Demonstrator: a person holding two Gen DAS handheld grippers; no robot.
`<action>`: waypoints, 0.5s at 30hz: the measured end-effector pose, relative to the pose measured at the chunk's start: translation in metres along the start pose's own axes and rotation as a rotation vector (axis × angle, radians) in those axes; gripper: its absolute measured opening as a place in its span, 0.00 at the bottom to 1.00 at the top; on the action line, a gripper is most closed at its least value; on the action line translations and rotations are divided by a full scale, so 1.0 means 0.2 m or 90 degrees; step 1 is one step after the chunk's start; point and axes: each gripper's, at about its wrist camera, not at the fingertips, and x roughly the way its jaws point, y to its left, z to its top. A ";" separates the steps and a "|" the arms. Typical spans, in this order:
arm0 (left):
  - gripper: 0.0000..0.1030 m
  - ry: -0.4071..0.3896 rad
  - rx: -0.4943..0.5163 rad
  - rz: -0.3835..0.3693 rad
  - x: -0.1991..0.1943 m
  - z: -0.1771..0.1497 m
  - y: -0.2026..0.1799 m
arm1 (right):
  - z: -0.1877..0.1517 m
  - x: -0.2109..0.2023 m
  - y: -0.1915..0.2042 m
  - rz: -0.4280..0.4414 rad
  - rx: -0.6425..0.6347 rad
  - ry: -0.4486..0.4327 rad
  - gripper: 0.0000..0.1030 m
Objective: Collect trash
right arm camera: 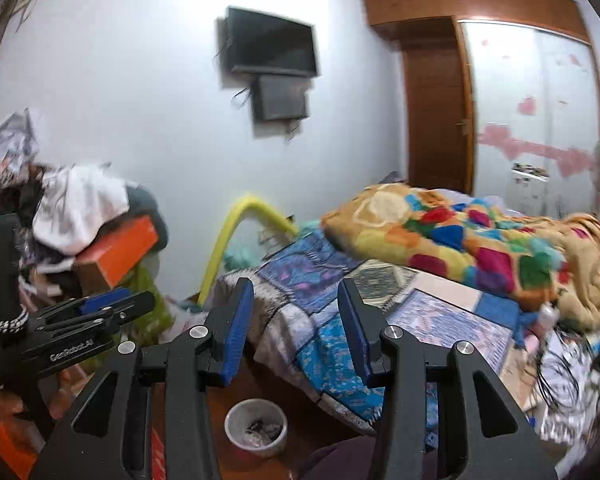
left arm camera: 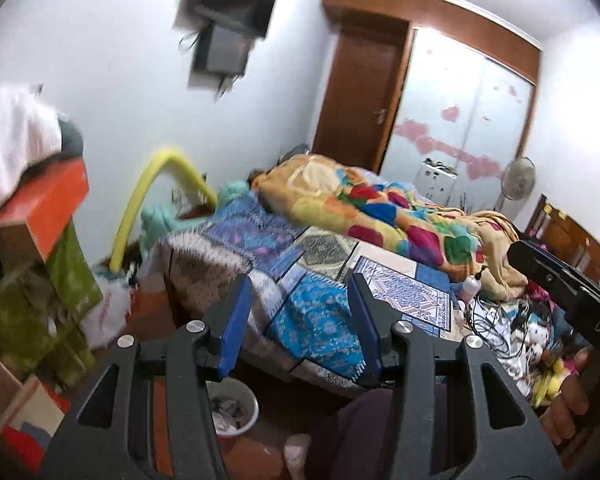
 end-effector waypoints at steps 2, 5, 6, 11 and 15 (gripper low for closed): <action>0.47 -0.018 0.025 -0.005 -0.07 -0.01 -0.05 | -0.04 -0.07 0.00 -0.031 0.015 -0.009 0.39; 0.48 -0.024 0.042 -0.020 -0.14 -0.06 -0.10 | -0.10 -0.13 0.02 -0.089 0.017 -0.017 0.41; 0.51 -0.024 0.046 -0.020 -0.16 -0.08 -0.10 | -0.10 -0.13 0.02 -0.089 0.017 -0.017 0.49; 0.63 -0.029 0.074 -0.023 -0.23 -0.18 -0.13 | -0.17 -0.22 0.01 -0.126 0.040 -0.019 0.71; 0.72 -0.013 0.069 -0.030 -0.24 -0.25 -0.13 | -0.21 -0.28 0.02 -0.164 0.034 -0.025 0.95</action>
